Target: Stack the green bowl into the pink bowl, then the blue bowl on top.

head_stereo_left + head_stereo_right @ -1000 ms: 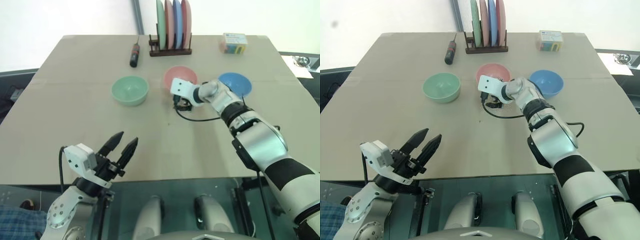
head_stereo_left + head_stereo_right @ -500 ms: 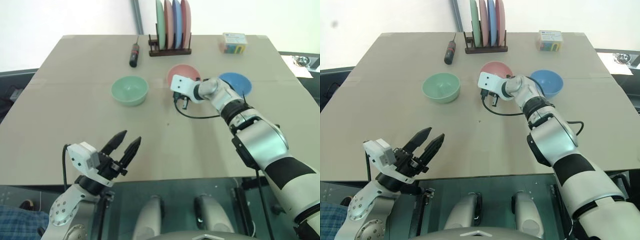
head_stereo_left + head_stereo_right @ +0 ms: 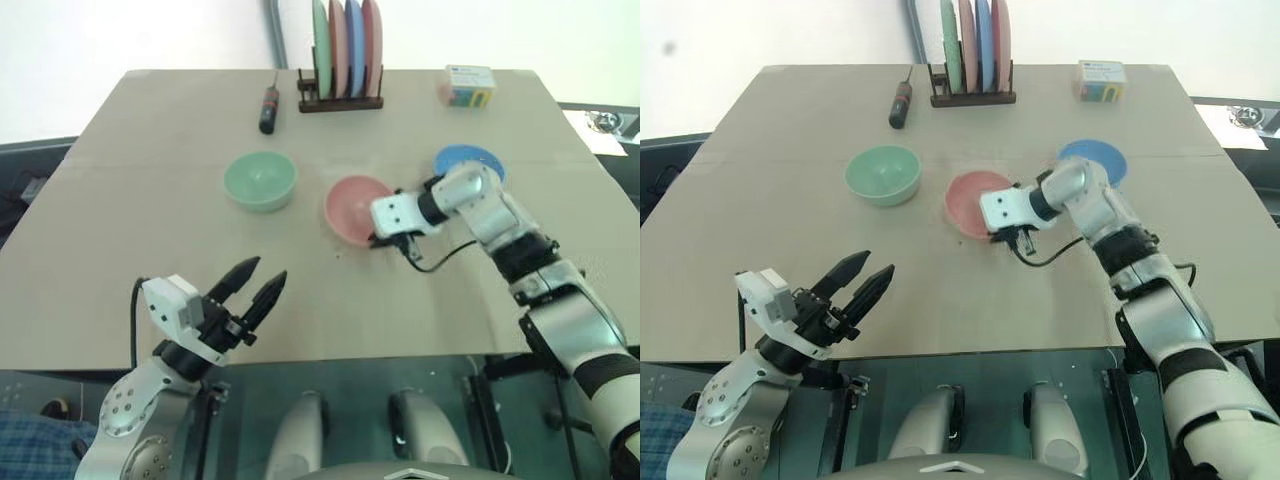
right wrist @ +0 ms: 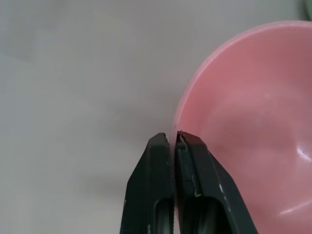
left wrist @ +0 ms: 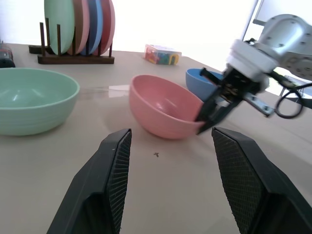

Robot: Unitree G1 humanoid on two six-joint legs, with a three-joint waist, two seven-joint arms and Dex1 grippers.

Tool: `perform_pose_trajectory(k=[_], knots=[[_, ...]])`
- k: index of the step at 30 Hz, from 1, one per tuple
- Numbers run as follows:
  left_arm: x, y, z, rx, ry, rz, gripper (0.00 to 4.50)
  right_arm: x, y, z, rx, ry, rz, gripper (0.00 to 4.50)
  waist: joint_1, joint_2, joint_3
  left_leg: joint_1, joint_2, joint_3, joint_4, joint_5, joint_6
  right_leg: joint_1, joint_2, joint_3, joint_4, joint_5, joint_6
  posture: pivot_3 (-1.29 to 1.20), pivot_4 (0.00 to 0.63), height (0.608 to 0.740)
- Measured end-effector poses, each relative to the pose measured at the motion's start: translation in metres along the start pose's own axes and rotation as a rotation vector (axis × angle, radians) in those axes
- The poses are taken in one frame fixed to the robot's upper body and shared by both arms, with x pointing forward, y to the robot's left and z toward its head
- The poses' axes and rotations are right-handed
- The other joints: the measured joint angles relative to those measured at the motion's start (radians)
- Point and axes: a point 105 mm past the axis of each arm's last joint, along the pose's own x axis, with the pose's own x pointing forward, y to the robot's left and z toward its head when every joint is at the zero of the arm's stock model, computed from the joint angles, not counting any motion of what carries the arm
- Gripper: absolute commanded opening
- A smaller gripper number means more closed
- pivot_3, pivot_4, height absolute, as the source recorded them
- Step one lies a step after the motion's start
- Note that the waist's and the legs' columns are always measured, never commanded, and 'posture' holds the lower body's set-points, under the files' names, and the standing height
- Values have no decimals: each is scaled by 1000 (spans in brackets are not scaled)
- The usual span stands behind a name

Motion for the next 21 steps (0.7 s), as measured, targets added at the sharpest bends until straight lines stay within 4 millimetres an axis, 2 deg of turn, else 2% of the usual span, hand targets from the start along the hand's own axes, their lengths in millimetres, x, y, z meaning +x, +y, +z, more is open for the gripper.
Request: perform_pose_trajectory(k=[2, 3, 9, 10, 11, 15, 16, 21], knots=[[1, 0, 0, 3, 0, -9, 2791, 2, 7, 5, -9, 6, 20, 71, -3, 0, 0, 1, 0, 1, 0, 0, 0, 0, 0, 0, 0, -1, -2, 0, 150, 740], [2, 0, 0, 1, 2, -14, 2791, 0, 9, 7, -9, 17, 26, 687, -1, 0, 0, 1, 0, 1, 1, 0, 0, 0, 0, 0, 1, -2, -3, 0, 150, 740], [2, 3, -5, -10, 18, -20, 2791, -1, 16, 12, 8, 31, 47, 2412, 2, 0, 0, 0, 0, 0, 1, 0, 0, 0, 0, 0, 0, -1, -2, 0, 150, 740], [2, 3, -5, -11, 20, -19, 2791, -1, 16, 12, 10, 32, 46, 3026, 2, 0, 0, 0, 0, 0, 1, 0, 0, 0, 0, 0, 0, -1, -2, 0, 150, 740], [2, 3, -6, -12, 22, -20, 2791, -3, 17, 12, 14, 32, 44, 3026, 2, 0, 0, -1, 0, 0, 1, 0, 0, 0, 0, 0, 0, -1, -2, 0, 150, 740], [3, 3, -5, -4, 27, -32, 2791, -12, 13, 11, 91, -6, 5, 4397, 2, 0, 0, -1, 0, 0, 1, 0, 0, 0, 0, 0, 0, -1, -2, 0, 150, 740], [4, 4, -4, -2, 27, -34, 2791, -17, 11, 12, 114, -26, -17, 4453, 4, 0, 0, -1, 0, 0, 1, 0, 0, 0, 0, 0, 0, -1, -2, 0, 150, 740], [14, 16, 5, 32, 50, 2, 2791, -73, -7, 21, 332, -263, -244, 4453, 7, -1, 0, -1, 0, -1, 1, 0, 0, 0, 0, -1, 0, -1, -2, 0, 150, 740]])
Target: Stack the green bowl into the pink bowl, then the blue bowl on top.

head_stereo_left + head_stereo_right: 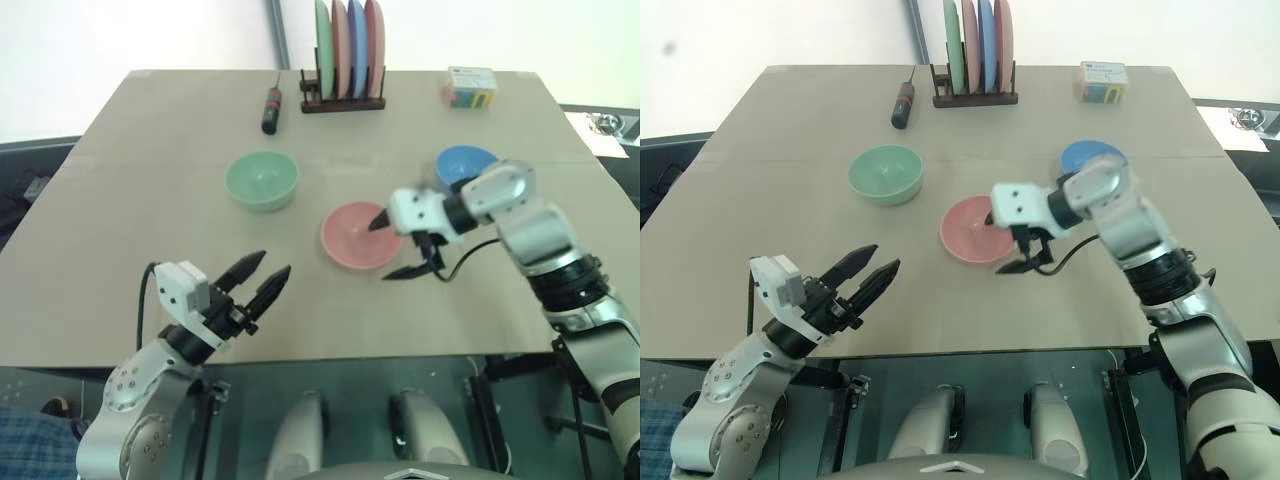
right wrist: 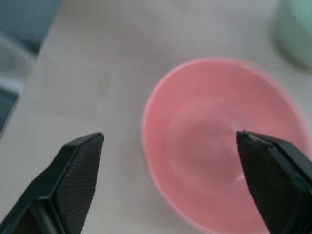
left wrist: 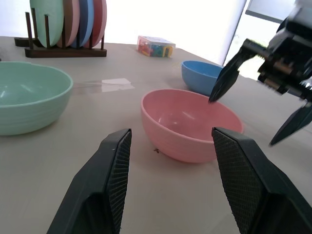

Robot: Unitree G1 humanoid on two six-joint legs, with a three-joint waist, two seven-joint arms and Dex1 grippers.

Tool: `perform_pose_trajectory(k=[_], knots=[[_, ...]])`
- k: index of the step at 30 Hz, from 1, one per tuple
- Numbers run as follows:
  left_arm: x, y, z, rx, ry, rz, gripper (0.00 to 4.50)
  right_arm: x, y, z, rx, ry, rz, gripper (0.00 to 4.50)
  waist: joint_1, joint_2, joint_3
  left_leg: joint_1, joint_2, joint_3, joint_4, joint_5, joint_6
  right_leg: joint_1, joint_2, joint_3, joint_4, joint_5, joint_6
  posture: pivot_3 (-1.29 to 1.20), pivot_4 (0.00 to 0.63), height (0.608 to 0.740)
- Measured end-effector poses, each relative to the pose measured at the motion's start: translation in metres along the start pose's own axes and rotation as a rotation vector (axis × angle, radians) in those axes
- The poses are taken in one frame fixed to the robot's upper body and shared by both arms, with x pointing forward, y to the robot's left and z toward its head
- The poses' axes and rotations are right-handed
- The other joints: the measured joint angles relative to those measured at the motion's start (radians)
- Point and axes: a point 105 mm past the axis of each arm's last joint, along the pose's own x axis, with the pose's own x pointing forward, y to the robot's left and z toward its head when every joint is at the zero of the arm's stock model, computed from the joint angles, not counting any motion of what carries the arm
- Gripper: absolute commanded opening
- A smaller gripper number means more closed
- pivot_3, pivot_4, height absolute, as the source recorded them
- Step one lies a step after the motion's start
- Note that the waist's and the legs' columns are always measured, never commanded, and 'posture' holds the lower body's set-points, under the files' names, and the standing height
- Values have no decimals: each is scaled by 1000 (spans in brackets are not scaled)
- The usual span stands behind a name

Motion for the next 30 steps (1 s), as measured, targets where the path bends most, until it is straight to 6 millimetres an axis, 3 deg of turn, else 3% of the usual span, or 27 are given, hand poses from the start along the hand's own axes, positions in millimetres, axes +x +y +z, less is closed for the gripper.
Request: perform_pose_trajectory(k=[3, 7, 11, 18, 23, 29, 30], knots=[[11, 12, 10, 65, 14, 33, 2791, -25, -6, -2, 118, -103, -122, 4453, 5, -1, 0, 0, 0, 0, 0, 0, 0, 1, 0, 0, 0, 0, 0, 0, 150, 740], [42, 33, 25, 155, 61, 22, 2791, -58, 5, -28, 250, -204, -276, 4453, 22, -1, 0, 0, -1, -1, 1, 0, 0, 1, 0, -1, -1, 1, 2, 0, 150, 740], [67, 51, 24, 238, 140, 20, 2791, -75, 12, -24, 266, -263, -345, 4453, 6, 0, 0, 0, -1, 1, 0, 0, 0, 1, 0, 1, 0, 1, 3, 0, 150, 740], [106, 88, 23, 361, 281, 15, 2791, -84, 19, -21, 285, -299, -424, 4453, -5, 0, 0, -1, -1, 1, 0, 0, 0, 1, 0, 1, -1, 1, 3, 0, 150, 740], [120, 106, -1, 408, 418, -18, 2791, -89, 19, -19, 280, -296, -463, 4453, -3, -1, 0, -2, -1, 0, 0, 0, 0, 0, 0, 0, -1, 1, 3, 0, 150, 740], [133, 108, -20, 461, 509, -110, 2791, -94, 17, -18, 276, -284, -495, 4453, 0, -1, 0, -2, -1, 0, 0, 0, 0, 0, 0, 0, -1, 1, 3, 0, 150, 740], [135, 109, -22, 468, 518, -122, 2544, -94, 17, -17, 275, -284, -496, 4484, 0, -1, 0, -2, -1, 0, 0, 0, 0, 0, 0, 0, -1, 1, 3, 0, 150, 740]])
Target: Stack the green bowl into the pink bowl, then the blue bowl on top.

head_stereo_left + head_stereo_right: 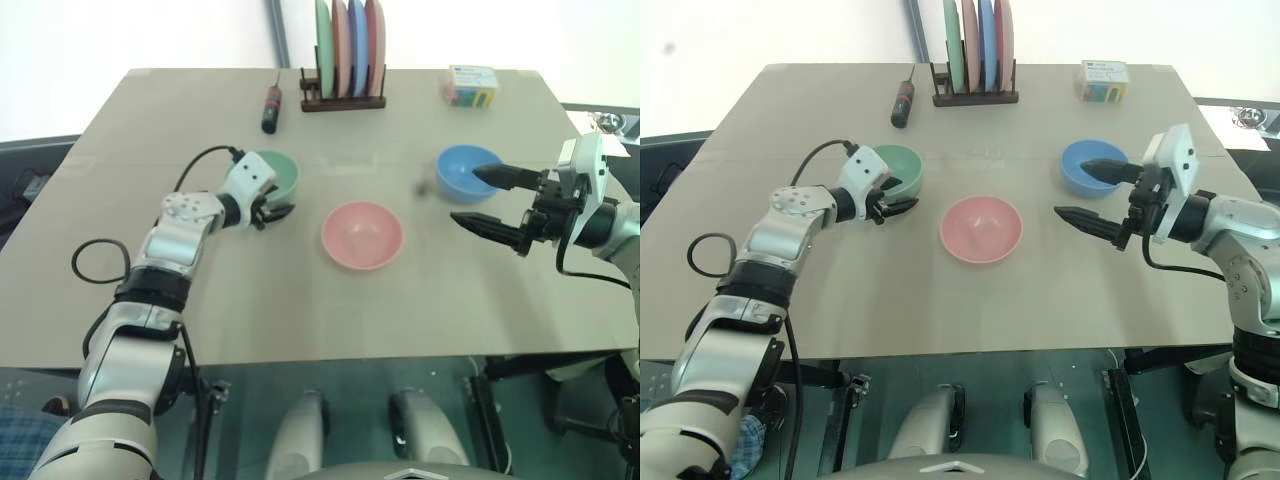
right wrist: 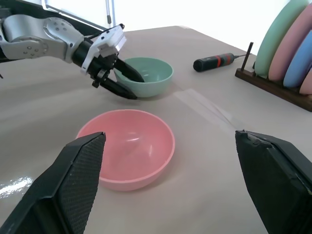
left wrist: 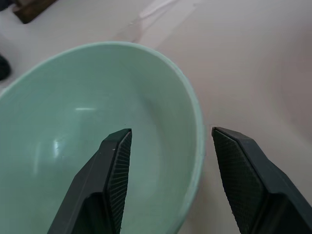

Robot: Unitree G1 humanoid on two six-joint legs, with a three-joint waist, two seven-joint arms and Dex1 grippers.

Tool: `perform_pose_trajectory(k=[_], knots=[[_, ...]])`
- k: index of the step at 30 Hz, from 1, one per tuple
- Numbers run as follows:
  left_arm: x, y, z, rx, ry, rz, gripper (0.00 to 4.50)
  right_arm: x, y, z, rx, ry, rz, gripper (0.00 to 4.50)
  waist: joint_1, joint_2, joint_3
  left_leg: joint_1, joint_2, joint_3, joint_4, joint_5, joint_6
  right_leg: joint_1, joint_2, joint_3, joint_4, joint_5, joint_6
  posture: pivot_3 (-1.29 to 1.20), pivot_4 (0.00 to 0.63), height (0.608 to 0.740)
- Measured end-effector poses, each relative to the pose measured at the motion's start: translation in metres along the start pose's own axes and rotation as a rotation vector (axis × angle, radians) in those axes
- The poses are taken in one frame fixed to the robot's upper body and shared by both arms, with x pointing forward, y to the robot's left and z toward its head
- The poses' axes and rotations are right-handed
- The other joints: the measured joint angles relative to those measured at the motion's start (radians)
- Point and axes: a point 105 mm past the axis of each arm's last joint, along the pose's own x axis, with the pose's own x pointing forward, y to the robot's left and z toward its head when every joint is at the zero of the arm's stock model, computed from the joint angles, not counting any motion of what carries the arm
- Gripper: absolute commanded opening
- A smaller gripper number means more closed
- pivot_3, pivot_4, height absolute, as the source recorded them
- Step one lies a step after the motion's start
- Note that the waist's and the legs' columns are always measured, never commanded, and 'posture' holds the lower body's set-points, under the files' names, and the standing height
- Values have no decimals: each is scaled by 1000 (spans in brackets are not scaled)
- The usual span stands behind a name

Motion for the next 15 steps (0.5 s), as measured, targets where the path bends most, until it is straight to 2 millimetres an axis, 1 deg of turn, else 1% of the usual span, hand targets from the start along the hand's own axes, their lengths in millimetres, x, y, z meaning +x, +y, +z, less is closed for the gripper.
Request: perform_pose_trajectory(k=[2, 6, 7, 8, 10, 15], knots=[[3, 0, -1, 12, 7, -15, 1986, -1, 0, 1, -5, 0, -2, 4500, -1, 0, 0, 0, 0, 0, 0, 0, 0, 0, 0, 0, 0, 0, 0, 0, 150, 740], [8, -1, -1, 29, 4, -42, 199, -1, -1, 2, -8, 0, -9, 4500, -1, 0, 0, 0, 0, 0, 0, 0, 0, 0, 0, 0, 0, 0, 0, 0, 150, 740], [7, 2, 5, 48, -13, -35, 34, -2, -1, 2, -9, 2, -11, 4500, 0, 0, 0, 0, 0, 0, 0, 0, 0, 0, 0, 0, 1, 0, 0, 0, 150, 740], [7, 5, 12, 65, -25, -35, 34, -2, -1, 2, -12, 2, -10, 4500, 1, 0, 0, 1, 0, 0, 0, 0, 0, 0, 0, 0, 1, 0, 0, 0, 150, 740], [8, 2, 9, 66, -18, -55, 34, -1, -1, 2, -15, 1, -7, 4500, 1, 0, 0, 1, 0, 0, 1, 0, 0, 1, 0, 0, 1, 0, 0, 0, 150, 740], [8, -1, 11, 78, -31, -81, 34, -2, -1, 3, -18, 3, -6, 4500, 2, 0, 0, 1, 0, 0, 1, 0, 0, 1, 0, 0, 1, 0, 0, 0, 150, 740]])
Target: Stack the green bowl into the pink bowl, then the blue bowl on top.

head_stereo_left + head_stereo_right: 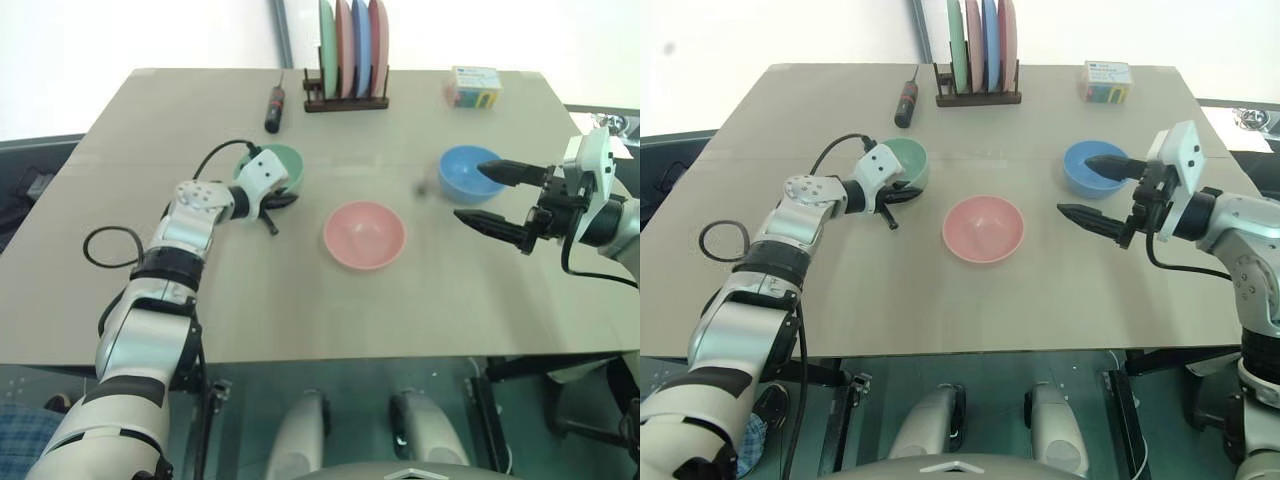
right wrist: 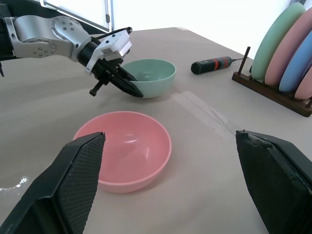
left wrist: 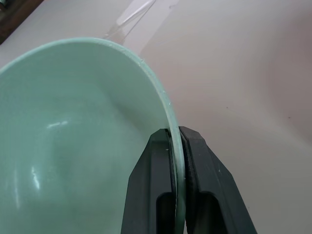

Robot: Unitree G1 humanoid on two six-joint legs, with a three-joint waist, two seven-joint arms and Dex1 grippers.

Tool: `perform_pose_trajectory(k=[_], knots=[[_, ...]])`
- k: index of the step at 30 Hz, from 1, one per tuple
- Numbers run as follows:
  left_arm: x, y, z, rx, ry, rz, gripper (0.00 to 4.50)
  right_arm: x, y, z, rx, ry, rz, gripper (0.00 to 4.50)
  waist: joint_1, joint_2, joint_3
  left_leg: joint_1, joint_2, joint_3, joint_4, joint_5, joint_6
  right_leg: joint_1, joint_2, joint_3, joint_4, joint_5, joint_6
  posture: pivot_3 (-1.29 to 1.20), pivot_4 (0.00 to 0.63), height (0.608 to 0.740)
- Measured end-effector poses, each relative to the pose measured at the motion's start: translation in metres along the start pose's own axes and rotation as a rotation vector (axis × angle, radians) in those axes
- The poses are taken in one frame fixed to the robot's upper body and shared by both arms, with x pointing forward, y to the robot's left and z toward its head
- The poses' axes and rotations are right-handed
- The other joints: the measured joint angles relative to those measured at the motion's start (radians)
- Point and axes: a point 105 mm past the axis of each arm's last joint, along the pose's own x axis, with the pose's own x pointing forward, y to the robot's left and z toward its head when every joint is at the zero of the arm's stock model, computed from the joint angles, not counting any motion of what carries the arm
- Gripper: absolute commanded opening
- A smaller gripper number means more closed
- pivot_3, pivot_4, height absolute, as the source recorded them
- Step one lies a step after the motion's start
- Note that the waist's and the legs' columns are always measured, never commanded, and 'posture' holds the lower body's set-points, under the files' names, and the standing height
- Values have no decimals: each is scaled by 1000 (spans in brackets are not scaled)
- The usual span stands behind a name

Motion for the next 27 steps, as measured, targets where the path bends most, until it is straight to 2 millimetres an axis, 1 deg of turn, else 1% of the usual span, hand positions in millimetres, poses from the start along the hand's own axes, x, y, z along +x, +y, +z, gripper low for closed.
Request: perform_pose_trajectory(k=[2, 5, 6, 7, 8, 10, 12, 14, 15, 16, 17, 18, 22, 24, 25, 27], knots=[[0, -3, 3, 17, -8, -27, 34, 0, 0, 0, 0, 1, 1, 4500, 0, 0, 0, 0, 0, 0, 0, 0, 0, 0, 0, 0, 0, 0, 0, 0, 150, 740], [1, -13, 19, 93, -43, -106, 34, 2, 1, -2, 6, 6, 9, 4500, 1, 0, 0, -1, 0, 0, 0, 0, 0, 0, 0, 0, 0, 0, 0, 0, 150, 740], [0, -19, 33, 151, -73, -151, 34, 3, 2, -3, 7, 8, 14, 4500, 0, 0, 0, -1, 0, 0, 0, 0, 0, 0, 0, 0, -1, 0, 0, 0, 150, 740], [-1, -21, 36, 167, -80, -163, 34, 3, 2, -3, 8, 9, 15, 4500, 0, 0, 0, -1, 0, 0, 0, 0, 0, 0, 0, 0, -1, 0, 0, 0, 150, 740], [-2, -30, 50, 238, -104, -213, 34, 4, 3, -4, 10, 11, 20, 4500, 0, 0, 0, -1, 0, 0, 0, 0, 0, 0, 0, 0, -1, 0, 0, 0, 150, 740], [-1, -40, 68, 330, -133, -256, 34, 5, 3, -5, 15, 13, 26, 4500, 0, 0, 0, -1, 0, 0, 0, 0, 0, 0, 0, 0, -1, 0, 0, 0, 150, 740], [-2, -48, 83, 385, -165, -286, 34, 4, 3, -5, 16, 12, 24, 4500, -1, 0, 0, -1, 0, 0, 0, 0, 0, 0, 0, 0, 0, 0, 0, 0, 150, 740], [-3, -63, 95, 451, -188, -346, 34, 4, 3, -5, 14, 11, 24, 4500, -2, 0, 0, -1, 0, 0, 0, 0, 0, 0, 0, 0, 0, 0, 0, 0, 150, 740], [-4, -76, 103, 501, -207, -393, 34, 4, 3, -5, 14, 10, 23, 4500, -3, 0, 0, -1, 0, 0, 0, 0, 0, 0, 0, 0, 0, 0, 0, 0, 150, 740], [-5, -85, 107, 533, -218, -427, 34, 4, 3, -5, 14, 10, 22, 4500, -3, 0, 0, -1, 0, 0, 0, 0, 0, 0, 0, 0, 0, 0, 0, 0, 150, 740], [-7, -97, 112, 574, -237, -473, 34, 5, 3, -5, 15, 9, 22, 4500, -4, 0, 0, -1, 0, 0, 0, 0, 0, 0, 0, 1, 0, 0, 0, 0, 150, 740], [-8, -104, 113, 595, -243, -501, 34, 5, 2, -5, 15, 9, 19, 4500, -4, 0, 0, 0, 0, 0, 0, 0, 0, 0, 0, 1, 0, 0, 0, 0, 150, 740], [-14, -130, 110, 658, -224, -626, 34, 4, 2, -6, 21, 12, 11, 4500, -6, 0, 0, 0, 0, 0, 1, 0, 0, 0, 0, 1, 1, 0, 0, 0, 150, 740], [-17, -134, 109, 665, -220, -655, 803, 3, 3, -7, 23, 15, 11, 4500, -5, 0, 0, 0, 0, 0, 1, 0, 0, 0, 0, 1, 1, 0, 0, 0, 150, 740], [-17, -134, 109, 666, -218, -657, 1094, 3, 3, -7, 22, 15, 12, 4500, -5, 0, 0, 0, 0, 0, 2, 0, 0, 0, 0, 1, 1, 0, 0, 0, 150, 740], [-18, -133, 108, 667, -212, -655, 1984, 3, 4, -7, 19, 16, 15, 4500, -5, 0, 0, 0, 0, 0, 2, 0, 0, 0, 0, 1, 1, 0, 0, 0, 150, 740]])
